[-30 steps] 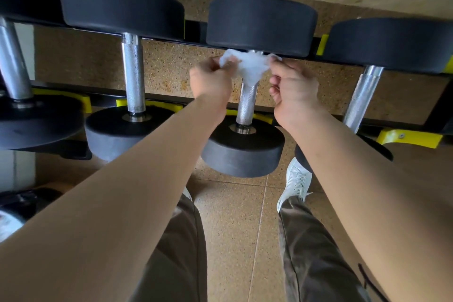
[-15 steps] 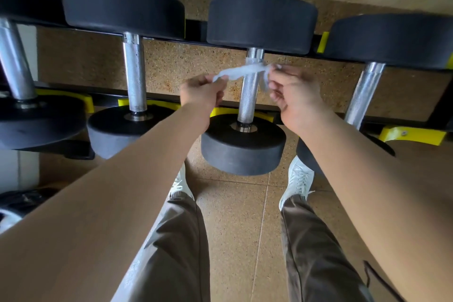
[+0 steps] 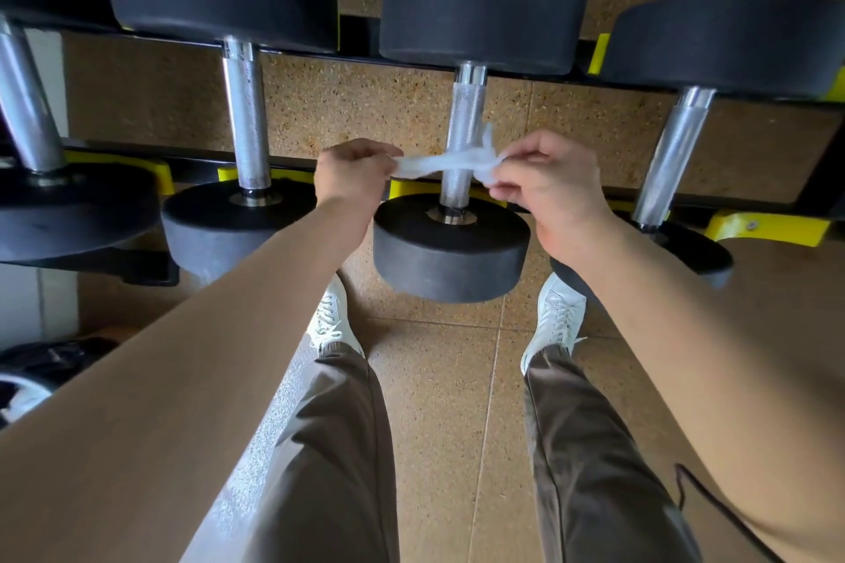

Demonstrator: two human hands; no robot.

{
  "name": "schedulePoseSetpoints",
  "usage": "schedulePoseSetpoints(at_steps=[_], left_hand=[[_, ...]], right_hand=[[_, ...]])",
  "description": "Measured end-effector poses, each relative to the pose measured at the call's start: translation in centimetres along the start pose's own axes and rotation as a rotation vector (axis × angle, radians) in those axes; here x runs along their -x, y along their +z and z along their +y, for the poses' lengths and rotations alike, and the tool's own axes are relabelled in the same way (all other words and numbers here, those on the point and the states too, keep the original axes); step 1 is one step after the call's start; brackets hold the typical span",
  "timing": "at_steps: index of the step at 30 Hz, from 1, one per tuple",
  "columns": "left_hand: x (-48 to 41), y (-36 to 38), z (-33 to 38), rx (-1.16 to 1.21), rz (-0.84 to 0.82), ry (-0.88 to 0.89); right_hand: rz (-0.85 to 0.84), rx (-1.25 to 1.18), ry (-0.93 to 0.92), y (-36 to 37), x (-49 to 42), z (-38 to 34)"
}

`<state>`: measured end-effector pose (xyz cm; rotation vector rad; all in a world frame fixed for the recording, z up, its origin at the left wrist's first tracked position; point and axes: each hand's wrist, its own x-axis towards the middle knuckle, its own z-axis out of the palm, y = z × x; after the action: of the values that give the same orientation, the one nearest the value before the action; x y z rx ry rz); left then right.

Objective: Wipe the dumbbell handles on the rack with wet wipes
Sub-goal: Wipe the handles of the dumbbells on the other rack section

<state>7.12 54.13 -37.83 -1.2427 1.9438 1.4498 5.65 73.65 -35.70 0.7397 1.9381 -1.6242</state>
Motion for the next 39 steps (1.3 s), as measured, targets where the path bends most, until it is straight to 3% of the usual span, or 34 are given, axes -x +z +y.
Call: schedulePoseSetpoints(at_steps=[3, 7, 10, 14, 18, 22, 24, 28, 31, 34, 36, 39], left_hand=[[0.9, 0.3, 0.3, -0.353, -0.117, 0.107], [1.7, -0.5, 0.3, -0.371, -0.196, 0.134], [1.7, -1.0, -0.3, -0.455, -0.105, 0.142], [1.8, -0.1, 0.1, -0.676, 0.027, 0.212], [1.8, 0.3, 0.2, -0.695, -0.022, 0.124], [2.3, -0.5, 0.3, -0.614, -0.082, 0.180], [2.5, -0.8, 0.2, -0.557, -0.127, 0.210], [2.6, -1.2, -0.5, -0.375, -0.117, 0.255], [2.8, -1.3, -0.9, -0.266, -0.108, 0.355], [4.4, -1.0, -0.1, -0.045, -0.260, 0.398], [5.4, -0.4, 0.5, 0.011, -0.359, 0.420], [5.9, 0.6, 1.2, 0.029, -0.414, 0.393]], right_hand=[[-0.036, 0.434, -0.074, -1.3, 0.0, 1.4], [-0.062, 0.646, -0.042, -2.5, -0.4, 1.8], [-0.250, 0.774, -0.103, -0.6, 0.3, 0.2], [-0.309, 0.847, -0.225, 1.2, 1.5, -0.5], [-0.409, 0.780, -0.318, 1.7, 2.3, -0.2], [-0.469, 0.721, -0.335, 2.2, 2.1, 0.1], [-0.473, 0.529, -0.238, 1.6, 2.0, 0.3], [-0.395, -0.145, 0.100, -0.1, 2.3, -0.7], [-0.424, -0.361, 0.183, -1.3, 2.5, -1.6], [-0.442, -0.356, 0.181, -1.8, 2.8, -2.1], [-0.423, -0.219, 0.119, -1.8, 3.0, -2.0], [-0.244, -0.035, 0.013, -1.7, 2.8, -1.3]])
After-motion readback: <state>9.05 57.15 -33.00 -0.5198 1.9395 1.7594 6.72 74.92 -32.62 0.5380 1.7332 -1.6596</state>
